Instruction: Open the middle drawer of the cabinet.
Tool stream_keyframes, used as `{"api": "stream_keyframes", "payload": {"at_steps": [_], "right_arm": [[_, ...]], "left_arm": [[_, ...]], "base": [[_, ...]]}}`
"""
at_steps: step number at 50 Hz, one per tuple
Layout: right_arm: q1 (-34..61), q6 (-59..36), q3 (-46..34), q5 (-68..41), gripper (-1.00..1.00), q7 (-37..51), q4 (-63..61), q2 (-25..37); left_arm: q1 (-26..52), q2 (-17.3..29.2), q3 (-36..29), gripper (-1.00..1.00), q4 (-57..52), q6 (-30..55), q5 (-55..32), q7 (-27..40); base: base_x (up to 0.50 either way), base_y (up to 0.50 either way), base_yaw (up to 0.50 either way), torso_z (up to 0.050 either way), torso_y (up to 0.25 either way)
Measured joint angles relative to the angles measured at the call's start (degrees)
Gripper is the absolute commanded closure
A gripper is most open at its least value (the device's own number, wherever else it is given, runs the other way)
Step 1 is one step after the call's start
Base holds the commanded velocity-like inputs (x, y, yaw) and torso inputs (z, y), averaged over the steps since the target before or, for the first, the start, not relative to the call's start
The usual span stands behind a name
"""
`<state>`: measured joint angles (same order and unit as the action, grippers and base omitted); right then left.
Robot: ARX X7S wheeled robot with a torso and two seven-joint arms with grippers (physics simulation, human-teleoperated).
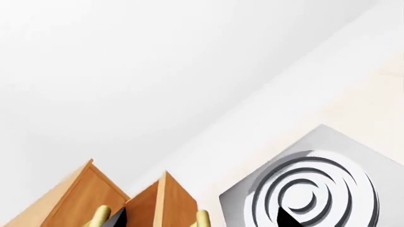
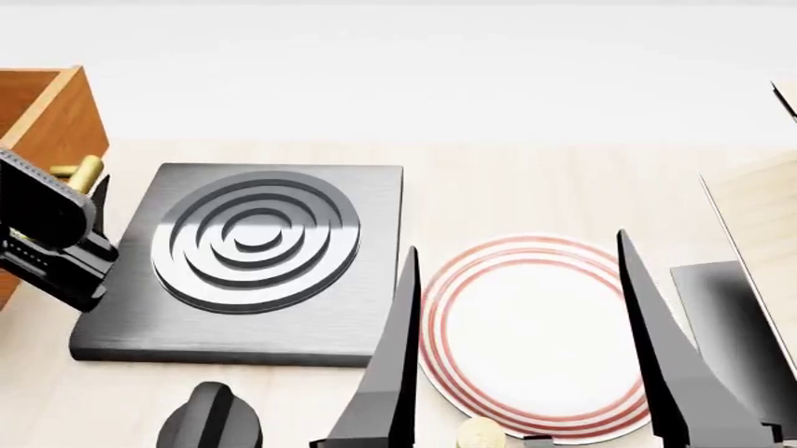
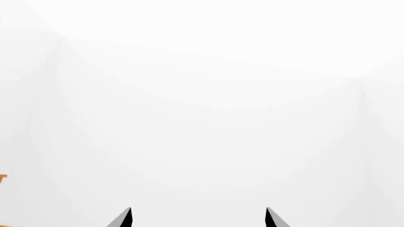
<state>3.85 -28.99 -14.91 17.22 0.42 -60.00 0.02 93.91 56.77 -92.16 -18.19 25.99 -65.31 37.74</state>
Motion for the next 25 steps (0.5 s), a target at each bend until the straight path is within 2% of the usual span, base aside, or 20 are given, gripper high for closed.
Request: {"api": "stream_keyframes", "payload": {"at_steps": [13,25], "right_arm": [[0.23,-0.41,0.15,-0.29,-1.00,-0.11,0.00,0.00],[0.23,-0.47,0.17,-0.32,-1.00,-0.20,0.00,0.00]], "left_arm": [[2.55,-1.64,2.08,-1.00,6.10,2.65,-6.39,-4.32],[3.67,-3.71,2.94,-1.00,12.35,4.34,-8.76,-6.54]], "base": [[0.00,0.00,0.00,0.000,0.000],[0.00,0.00,0.00,0.000,0.000]]}}
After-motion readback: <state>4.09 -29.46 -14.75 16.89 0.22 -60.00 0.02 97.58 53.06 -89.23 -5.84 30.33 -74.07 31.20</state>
